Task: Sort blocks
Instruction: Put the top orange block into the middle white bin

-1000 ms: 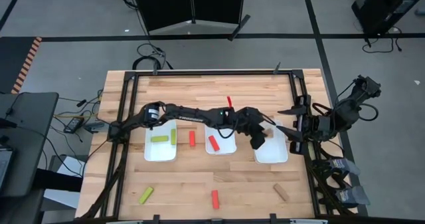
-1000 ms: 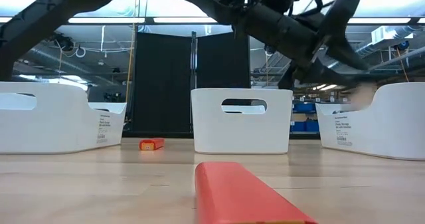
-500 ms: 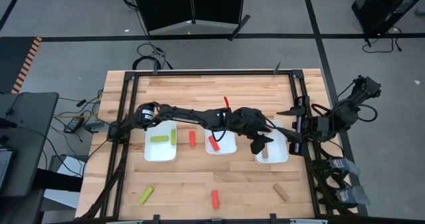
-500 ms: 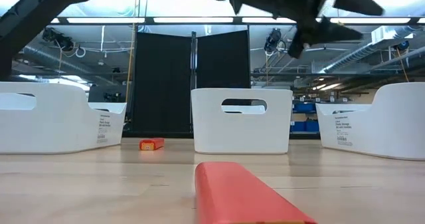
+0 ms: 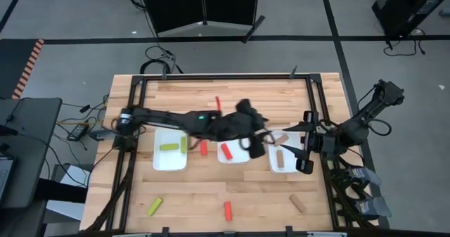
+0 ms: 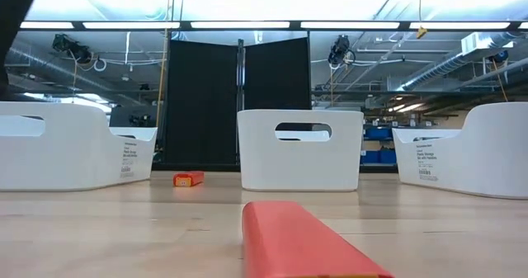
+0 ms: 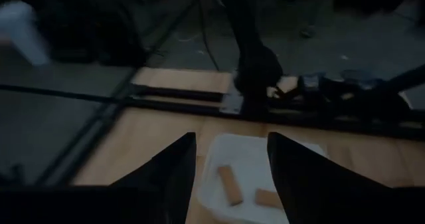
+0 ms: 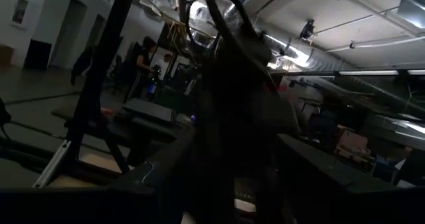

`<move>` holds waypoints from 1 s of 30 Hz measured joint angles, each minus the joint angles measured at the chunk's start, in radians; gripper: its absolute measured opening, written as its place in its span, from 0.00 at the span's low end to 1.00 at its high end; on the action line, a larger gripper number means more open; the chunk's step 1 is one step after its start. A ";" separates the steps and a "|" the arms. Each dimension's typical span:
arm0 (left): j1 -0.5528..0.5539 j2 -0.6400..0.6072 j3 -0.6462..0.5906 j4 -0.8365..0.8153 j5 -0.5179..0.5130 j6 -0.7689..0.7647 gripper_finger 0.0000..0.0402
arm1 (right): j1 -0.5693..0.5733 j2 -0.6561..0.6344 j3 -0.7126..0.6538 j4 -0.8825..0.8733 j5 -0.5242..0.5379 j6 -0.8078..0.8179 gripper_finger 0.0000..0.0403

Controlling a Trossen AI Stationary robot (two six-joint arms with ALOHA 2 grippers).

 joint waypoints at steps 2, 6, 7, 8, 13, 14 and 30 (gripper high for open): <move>-0.033 -0.048 -0.006 -0.051 -0.079 0.003 0.48 | -0.005 0.010 0.000 0.002 0.000 0.002 0.54; -0.084 -0.187 -0.148 -0.012 -0.164 -0.013 0.48 | -0.051 0.051 0.000 0.009 -0.001 0.052 0.52; -0.094 -0.225 -0.214 0.018 -0.178 -0.023 0.48 | -0.069 0.066 0.000 0.007 -0.001 0.072 0.52; -0.100 -0.272 -0.285 0.063 -0.181 -0.036 0.48 | -0.088 0.084 0.000 0.009 -0.001 0.096 0.52; -0.130 -0.529 -0.697 0.331 -0.183 -0.094 0.48 | -0.200 0.204 0.019 -0.011 -0.015 0.255 0.52; -0.134 -0.576 -0.776 0.400 -0.183 -0.104 0.48 | -0.227 0.234 0.039 -0.035 -0.028 0.297 0.52; -0.162 -1.096 -1.413 0.921 -0.247 -0.166 0.48 | -0.519 0.907 0.785 -0.889 -0.403 0.708 0.54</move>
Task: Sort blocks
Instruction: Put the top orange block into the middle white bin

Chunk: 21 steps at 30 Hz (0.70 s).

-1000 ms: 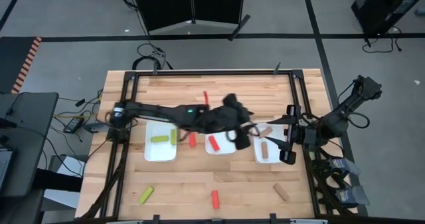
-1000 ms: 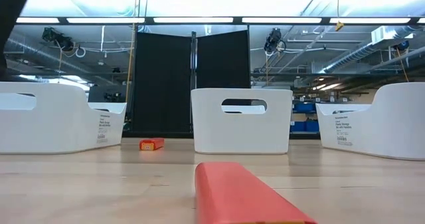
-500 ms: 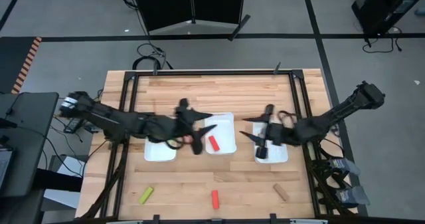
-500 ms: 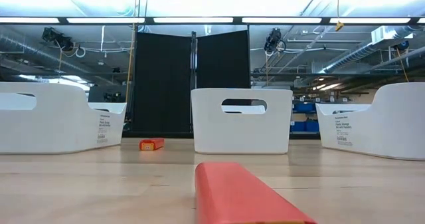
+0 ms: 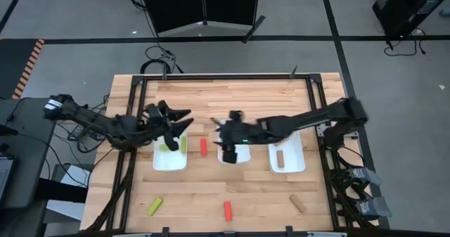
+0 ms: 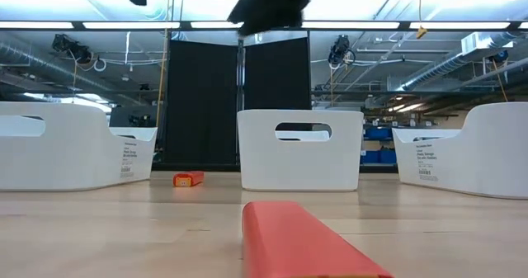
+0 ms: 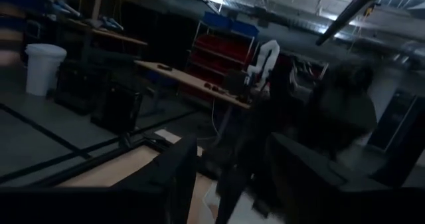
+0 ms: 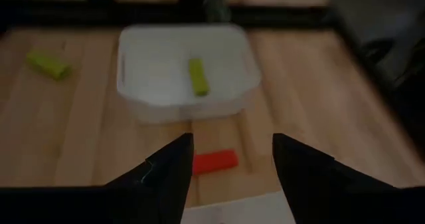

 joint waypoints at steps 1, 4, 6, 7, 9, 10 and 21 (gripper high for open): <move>0.000 -0.021 -0.007 -0.006 0.000 0.003 0.48 | -0.005 0.043 0.048 -0.045 -0.013 -0.006 0.55; 0.000 -0.086 -0.011 -0.055 0.000 0.023 0.48 | -0.023 0.173 0.201 -0.165 -0.060 -0.016 0.57; 0.000 -0.134 -0.011 -0.111 0.000 0.025 0.48 | -0.036 0.261 0.317 -0.256 -0.086 0.010 0.59; 0.000 -0.152 -0.011 -0.127 0.000 0.025 0.48 | -0.043 0.304 0.375 -0.296 -0.095 0.029 0.61; 0.000 -0.194 -0.011 -0.169 0.000 0.028 0.48 | -0.055 0.390 0.494 -0.397 -0.105 0.065 0.64; 0.000 -0.215 -0.011 -0.191 0.000 0.031 0.48 | -0.061 0.431 0.555 -0.438 -0.108 0.084 0.65; 0.000 -0.327 -0.011 -0.345 0.002 0.033 0.48 | -0.101 0.686 0.866 -0.661 -0.168 0.388 0.73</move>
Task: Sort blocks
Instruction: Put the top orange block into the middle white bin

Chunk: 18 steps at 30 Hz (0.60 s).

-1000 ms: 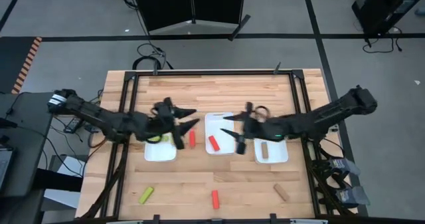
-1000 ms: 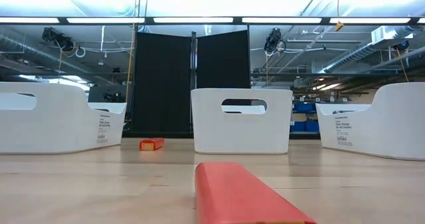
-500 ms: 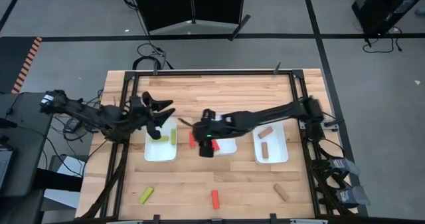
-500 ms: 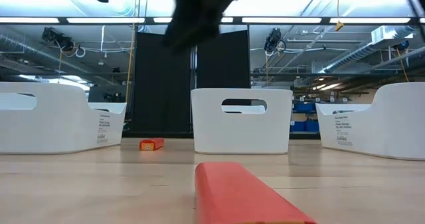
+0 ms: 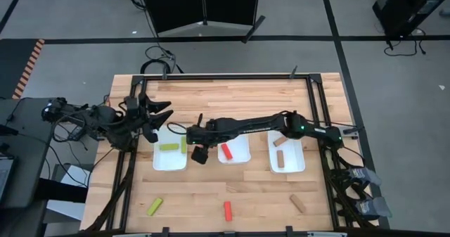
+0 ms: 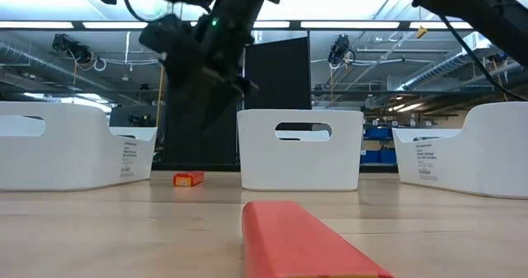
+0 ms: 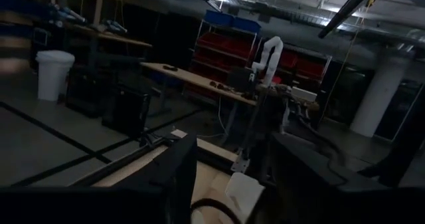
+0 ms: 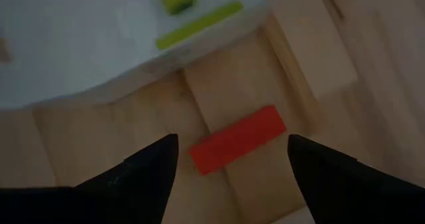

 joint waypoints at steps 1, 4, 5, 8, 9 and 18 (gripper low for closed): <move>0.000 0.000 0.000 -0.005 0.000 -0.004 0.48 | -0.001 0.002 0.000 -0.009 -0.001 0.019 0.73; 0.000 0.001 0.000 -0.008 0.002 -0.006 0.48 | -0.007 0.015 0.000 0.006 0.005 0.039 0.73; 0.000 0.002 0.000 -0.008 0.002 -0.006 0.48 | -0.006 0.018 0.000 0.016 0.006 0.045 0.73; 0.000 0.001 0.000 -0.007 0.002 -0.011 0.48 | 0.002 0.020 0.000 0.068 0.010 0.064 0.73; 0.000 0.001 0.000 -0.007 0.002 -0.015 0.48 | 0.004 0.020 0.000 0.079 0.024 0.072 0.73; 0.000 0.002 0.000 -0.008 0.028 -0.040 0.48 | 0.008 0.019 -0.001 0.110 0.104 0.124 0.73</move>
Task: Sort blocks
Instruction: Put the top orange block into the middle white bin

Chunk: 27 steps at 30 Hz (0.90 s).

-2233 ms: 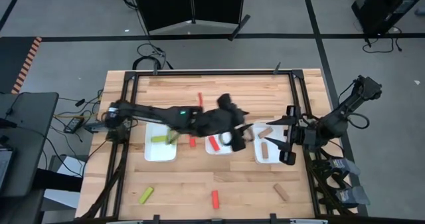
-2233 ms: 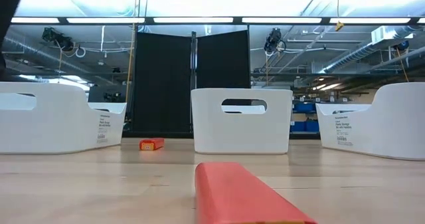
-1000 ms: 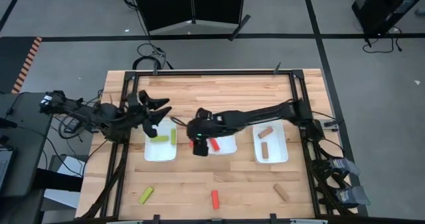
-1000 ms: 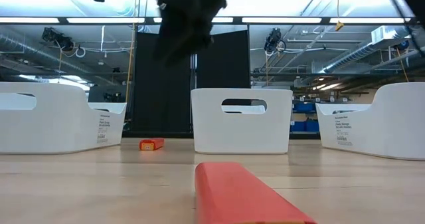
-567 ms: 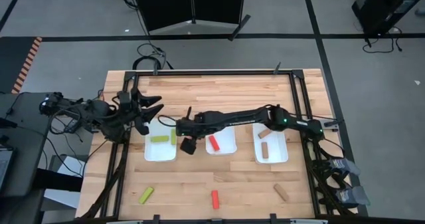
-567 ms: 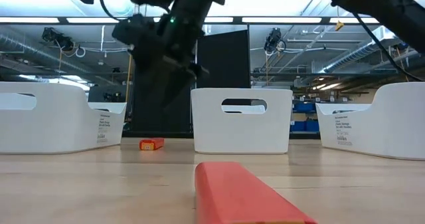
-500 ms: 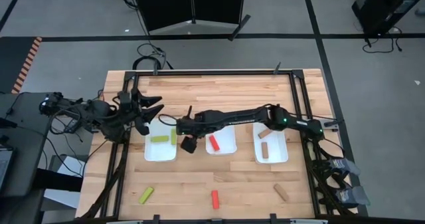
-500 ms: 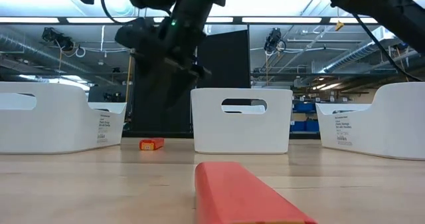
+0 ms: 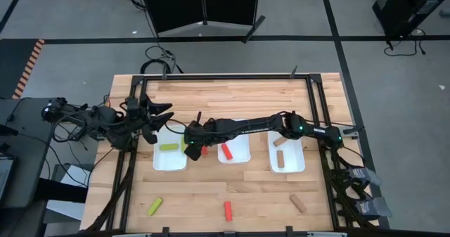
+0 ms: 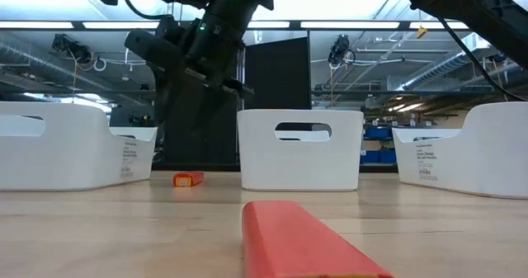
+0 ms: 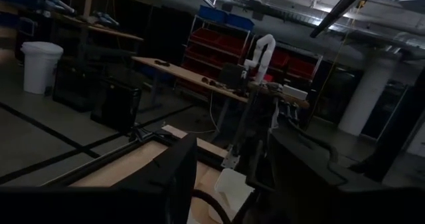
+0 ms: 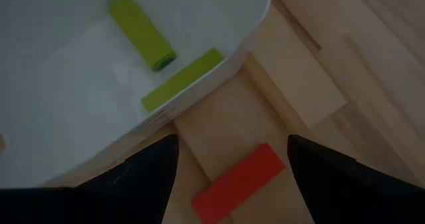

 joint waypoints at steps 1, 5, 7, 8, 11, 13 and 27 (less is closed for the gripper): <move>0.000 0.000 0.000 0.000 0.000 0.000 0.48 | 0.000 0.000 -0.005 0.009 0.003 0.002 0.73; 0.000 0.000 0.000 0.000 0.000 -0.001 0.48 | 0.001 0.000 -0.024 0.032 0.000 -0.002 0.73; 0.000 0.000 0.000 0.001 0.000 -0.001 0.48 | 0.003 0.000 -0.051 0.052 -0.009 -0.014 0.73; 0.000 0.000 0.000 0.001 0.000 -0.005 0.48 | 0.003 0.000 -0.063 0.053 -0.011 -0.020 0.73; 0.000 0.000 0.000 0.000 0.000 -0.014 0.48 | 0.003 0.001 -0.070 0.037 -0.021 -0.070 0.73; 0.000 0.000 0.000 -0.001 0.000 -0.014 0.48 | 0.006 -0.001 -0.068 0.050 -0.027 -0.181 0.73; 0.000 0.000 0.000 -0.014 0.000 -0.019 0.48 | -0.010 -0.001 -0.068 0.081 -0.170 -0.765 0.84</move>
